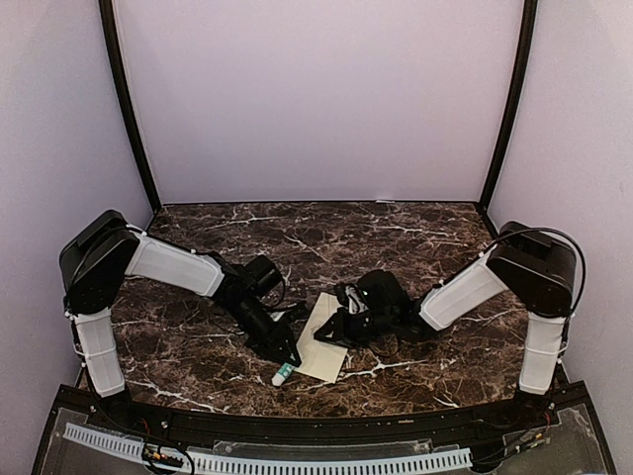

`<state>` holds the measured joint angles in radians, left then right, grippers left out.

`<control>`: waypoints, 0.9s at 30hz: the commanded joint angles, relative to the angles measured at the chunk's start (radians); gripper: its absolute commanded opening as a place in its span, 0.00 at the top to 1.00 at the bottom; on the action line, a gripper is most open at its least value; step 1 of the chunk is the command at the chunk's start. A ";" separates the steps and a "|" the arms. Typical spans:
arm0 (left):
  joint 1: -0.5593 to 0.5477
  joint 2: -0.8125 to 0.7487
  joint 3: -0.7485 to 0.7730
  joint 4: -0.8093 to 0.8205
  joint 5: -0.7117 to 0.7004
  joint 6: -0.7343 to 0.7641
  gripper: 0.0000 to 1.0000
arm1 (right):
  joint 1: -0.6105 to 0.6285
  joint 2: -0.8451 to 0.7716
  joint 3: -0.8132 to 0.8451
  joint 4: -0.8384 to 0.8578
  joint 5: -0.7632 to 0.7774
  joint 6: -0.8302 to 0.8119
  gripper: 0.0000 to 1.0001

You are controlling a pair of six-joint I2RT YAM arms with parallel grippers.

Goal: Place the letter into the envelope and seal it
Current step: Seal the envelope flap on the envelope.

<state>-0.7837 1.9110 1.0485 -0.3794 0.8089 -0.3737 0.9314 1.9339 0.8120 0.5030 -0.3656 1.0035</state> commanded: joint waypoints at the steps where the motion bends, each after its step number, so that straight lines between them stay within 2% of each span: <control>1: -0.003 0.008 0.012 -0.044 -0.030 0.013 1.00 | -0.026 0.032 0.000 0.002 0.048 0.004 0.86; 19: -0.003 0.005 0.015 -0.043 -0.022 0.013 1.00 | -0.075 0.070 0.042 -0.033 0.059 -0.039 0.87; 27: -0.003 0.006 0.022 -0.042 -0.020 0.012 1.00 | -0.054 0.066 0.003 0.006 -0.038 -0.020 0.86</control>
<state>-0.7837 1.9110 1.0534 -0.3878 0.8051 -0.3737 0.8749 1.9732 0.8505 0.5266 -0.3649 0.9810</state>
